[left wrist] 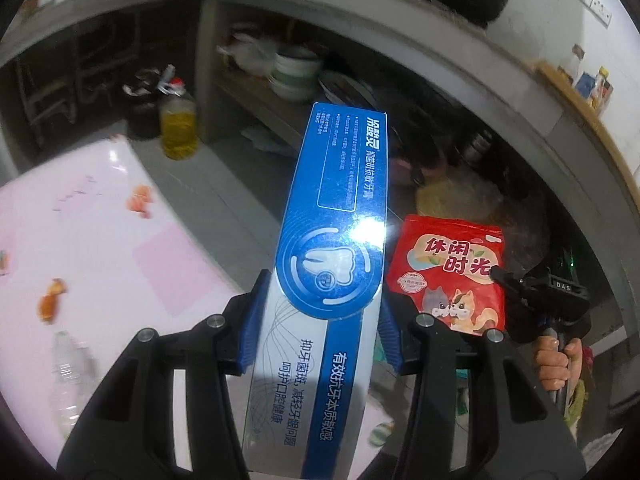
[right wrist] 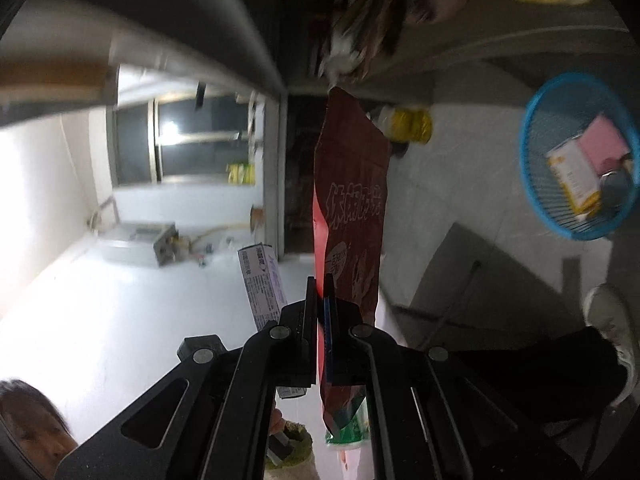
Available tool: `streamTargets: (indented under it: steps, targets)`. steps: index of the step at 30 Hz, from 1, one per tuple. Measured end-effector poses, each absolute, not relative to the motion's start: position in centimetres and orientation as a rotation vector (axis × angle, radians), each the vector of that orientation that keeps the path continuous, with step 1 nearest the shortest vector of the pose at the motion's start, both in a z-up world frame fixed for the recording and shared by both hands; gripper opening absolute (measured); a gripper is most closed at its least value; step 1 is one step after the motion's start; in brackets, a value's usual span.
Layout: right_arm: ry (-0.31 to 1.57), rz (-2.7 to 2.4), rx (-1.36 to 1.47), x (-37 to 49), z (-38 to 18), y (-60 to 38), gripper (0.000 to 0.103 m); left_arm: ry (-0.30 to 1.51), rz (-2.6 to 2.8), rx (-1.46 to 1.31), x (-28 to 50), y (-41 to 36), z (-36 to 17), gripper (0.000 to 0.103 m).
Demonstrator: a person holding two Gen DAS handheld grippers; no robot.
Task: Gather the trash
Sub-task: 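Carry the toothpaste box and snack bag toward the wastebasket with both tools, then open both tools over the wastebasket, dropping the bag and toothpaste box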
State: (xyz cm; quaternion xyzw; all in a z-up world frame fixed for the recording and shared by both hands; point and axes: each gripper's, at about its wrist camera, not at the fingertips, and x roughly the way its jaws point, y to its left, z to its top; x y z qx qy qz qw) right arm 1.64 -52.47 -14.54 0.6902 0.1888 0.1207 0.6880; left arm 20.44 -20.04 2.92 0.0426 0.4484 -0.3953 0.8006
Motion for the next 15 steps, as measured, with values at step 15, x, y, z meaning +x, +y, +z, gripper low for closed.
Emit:
streamTargets:
  steps: [15]
  targets:
    - [0.417,0.049,1.813,-1.0,-27.1,-57.2,0.003,1.222,-0.876,0.199,22.3,-32.8,-7.2,0.046]
